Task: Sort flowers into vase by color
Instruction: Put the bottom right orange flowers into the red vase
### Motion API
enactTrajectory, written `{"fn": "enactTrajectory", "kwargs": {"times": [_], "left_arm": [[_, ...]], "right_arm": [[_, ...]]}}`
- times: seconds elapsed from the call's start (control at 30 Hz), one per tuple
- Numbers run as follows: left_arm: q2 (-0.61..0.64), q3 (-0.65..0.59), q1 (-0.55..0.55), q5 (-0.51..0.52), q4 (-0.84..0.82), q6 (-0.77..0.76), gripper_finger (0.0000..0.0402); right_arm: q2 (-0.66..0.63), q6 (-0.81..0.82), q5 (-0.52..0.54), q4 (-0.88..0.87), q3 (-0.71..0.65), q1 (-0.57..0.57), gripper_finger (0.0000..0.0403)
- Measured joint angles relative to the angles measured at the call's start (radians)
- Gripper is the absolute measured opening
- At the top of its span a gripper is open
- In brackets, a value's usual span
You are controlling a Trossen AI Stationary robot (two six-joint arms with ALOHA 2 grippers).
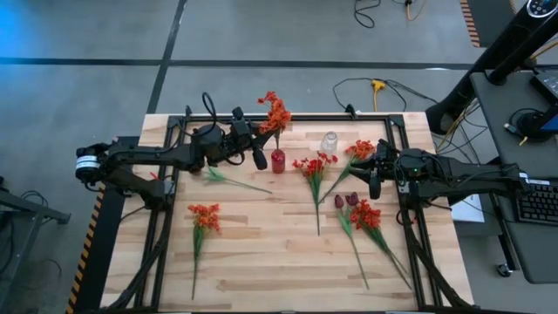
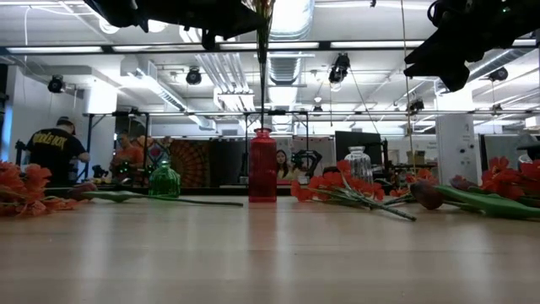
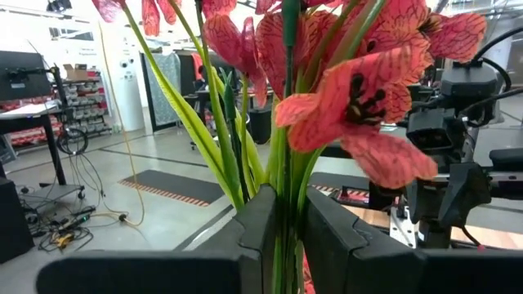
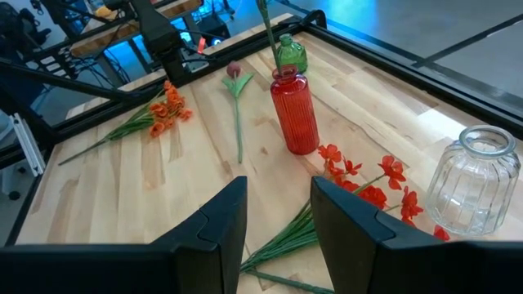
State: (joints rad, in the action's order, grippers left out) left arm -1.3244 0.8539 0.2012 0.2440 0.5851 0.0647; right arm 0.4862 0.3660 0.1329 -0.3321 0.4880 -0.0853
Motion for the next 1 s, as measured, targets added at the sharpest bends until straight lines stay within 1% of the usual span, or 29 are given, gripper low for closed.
{"fn": "enactTrajectory", "kwargs": {"times": [0.33,1.0], "left_arm": [[-0.052,0.0,0.004,0.001,0.026,0.011,0.0038],[-0.093,0.0,0.004,0.001,0.026,0.0,0.0038]], "right_arm": [[0.0,0.0,0.0,0.0,0.0,0.0,0.0128],[0.0,-0.002,0.0,0.0,0.0,0.0,0.0128]]}}
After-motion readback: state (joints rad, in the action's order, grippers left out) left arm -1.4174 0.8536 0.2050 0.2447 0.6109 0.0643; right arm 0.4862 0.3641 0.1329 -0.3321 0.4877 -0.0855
